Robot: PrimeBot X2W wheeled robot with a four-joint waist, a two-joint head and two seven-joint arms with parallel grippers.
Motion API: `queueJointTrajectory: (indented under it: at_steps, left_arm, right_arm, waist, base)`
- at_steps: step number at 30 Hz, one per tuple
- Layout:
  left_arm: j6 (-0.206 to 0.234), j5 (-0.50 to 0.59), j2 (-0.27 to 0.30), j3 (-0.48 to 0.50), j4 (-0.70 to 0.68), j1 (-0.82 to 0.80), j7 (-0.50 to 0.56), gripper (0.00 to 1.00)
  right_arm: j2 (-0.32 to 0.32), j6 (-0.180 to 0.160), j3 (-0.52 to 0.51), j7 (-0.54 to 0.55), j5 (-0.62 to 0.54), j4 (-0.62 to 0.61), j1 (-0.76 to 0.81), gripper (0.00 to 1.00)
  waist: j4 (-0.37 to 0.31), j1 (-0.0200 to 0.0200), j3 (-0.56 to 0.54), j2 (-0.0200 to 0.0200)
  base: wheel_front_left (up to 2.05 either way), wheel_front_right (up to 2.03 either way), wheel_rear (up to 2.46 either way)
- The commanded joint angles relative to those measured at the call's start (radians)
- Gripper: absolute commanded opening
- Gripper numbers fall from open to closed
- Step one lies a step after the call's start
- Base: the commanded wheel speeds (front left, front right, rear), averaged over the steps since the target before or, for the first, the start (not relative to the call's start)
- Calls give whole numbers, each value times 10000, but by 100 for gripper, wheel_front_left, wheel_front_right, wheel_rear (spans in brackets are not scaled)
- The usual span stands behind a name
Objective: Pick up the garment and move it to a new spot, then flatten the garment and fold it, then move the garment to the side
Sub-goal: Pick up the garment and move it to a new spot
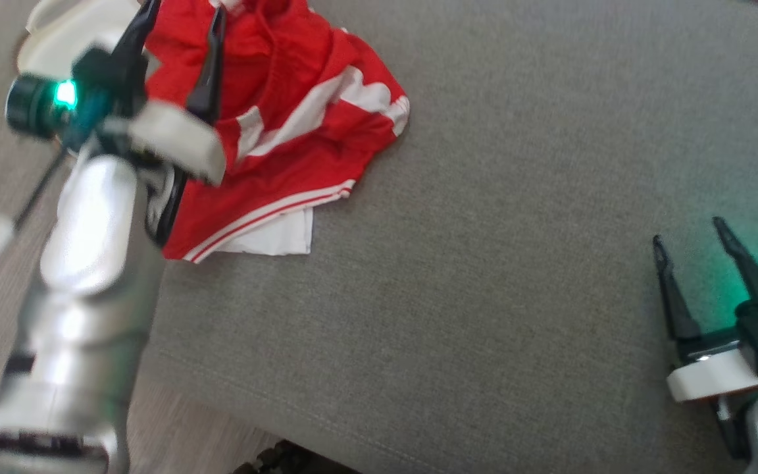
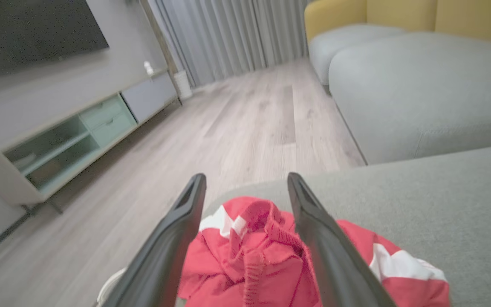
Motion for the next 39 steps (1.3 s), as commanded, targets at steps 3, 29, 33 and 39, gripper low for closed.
queueJointTrajectory:
  at_steps: [3,29,33,39]
  left_arm:
    - [-49,-647,307,-290,1189,-1263,624,100]
    - [-55,-3174,981,-3330,3969,-3548,-1144,0]
    - [-56,-3486,1325,-3808,3062,-3667,-1009,0]
    - [-56,-4115,2067,-4341,822,-3750,-315,0]
  right_arm:
    - [-374,-7,52,-109,-26,-498,-112,100]
    - [748,-7,195,-109,283,-288,-848,100]
    - [1115,-7,288,-109,419,-148,-773,100]
    - [1498,-7,423,-109,521,-89,-448,100]
  waist:
    - [-223,-4,747,0]
    - [-1885,-4,-524,0]
    - [-2585,-4,-1254,0]
    - [-4222,-4,-2365,0]
  base:
    - [0,0,0]
    - [0,0,0]
    - [0,0,0]
    - [0,0,0]
